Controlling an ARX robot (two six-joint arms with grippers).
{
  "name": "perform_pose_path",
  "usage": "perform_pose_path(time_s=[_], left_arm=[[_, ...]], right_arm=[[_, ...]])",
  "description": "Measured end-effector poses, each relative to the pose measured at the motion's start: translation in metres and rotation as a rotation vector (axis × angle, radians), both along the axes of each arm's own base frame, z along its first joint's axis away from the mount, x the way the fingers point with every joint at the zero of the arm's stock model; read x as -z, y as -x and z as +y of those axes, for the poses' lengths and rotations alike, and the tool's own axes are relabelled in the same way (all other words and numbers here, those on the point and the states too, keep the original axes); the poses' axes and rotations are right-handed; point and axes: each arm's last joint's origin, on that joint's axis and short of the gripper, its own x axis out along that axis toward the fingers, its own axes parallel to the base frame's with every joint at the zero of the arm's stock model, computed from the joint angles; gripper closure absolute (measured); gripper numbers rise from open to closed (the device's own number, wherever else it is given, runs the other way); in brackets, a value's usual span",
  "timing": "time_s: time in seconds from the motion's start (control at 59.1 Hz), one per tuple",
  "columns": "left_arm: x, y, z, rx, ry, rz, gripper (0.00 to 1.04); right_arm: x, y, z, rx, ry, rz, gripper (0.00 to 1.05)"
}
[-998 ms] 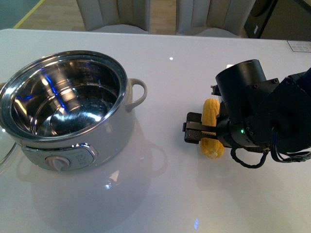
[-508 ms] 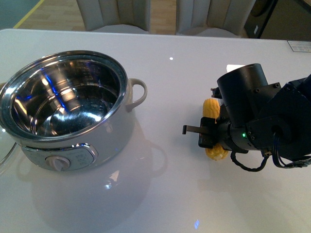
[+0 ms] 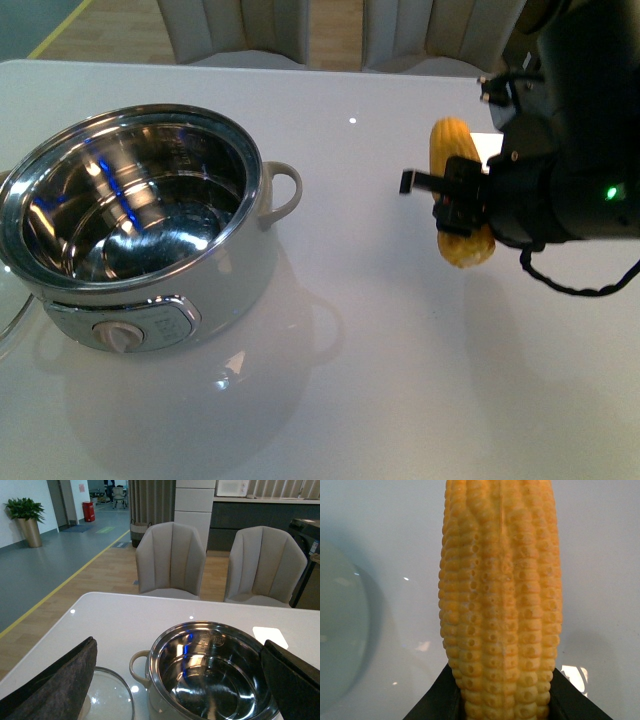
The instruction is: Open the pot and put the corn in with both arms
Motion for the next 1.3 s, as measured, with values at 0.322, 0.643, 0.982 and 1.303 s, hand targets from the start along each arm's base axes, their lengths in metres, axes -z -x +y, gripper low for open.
perform_pose_path(time_s=[0.322,0.643,0.982,1.303], left_arm=[[0.0,0.0,0.0,0.0,0.0,0.0,0.07],[0.0,0.0,0.0,0.0,0.0,0.0,0.07],[0.0,0.0,0.0,0.0,0.0,0.0,0.07],[0.0,0.0,0.0,0.0,0.0,0.0,0.07]], right_arm=[[-0.06,0.002,0.05,-0.107,-0.159,-0.054,0.81],[-0.102,-0.002,0.114,-0.169,-0.323,-0.058,0.81],[-0.095,0.0,0.162,-0.213,-0.397,0.027,0.82],[-0.08,0.007,0.191,-0.244,-0.41,0.105,0.82]])
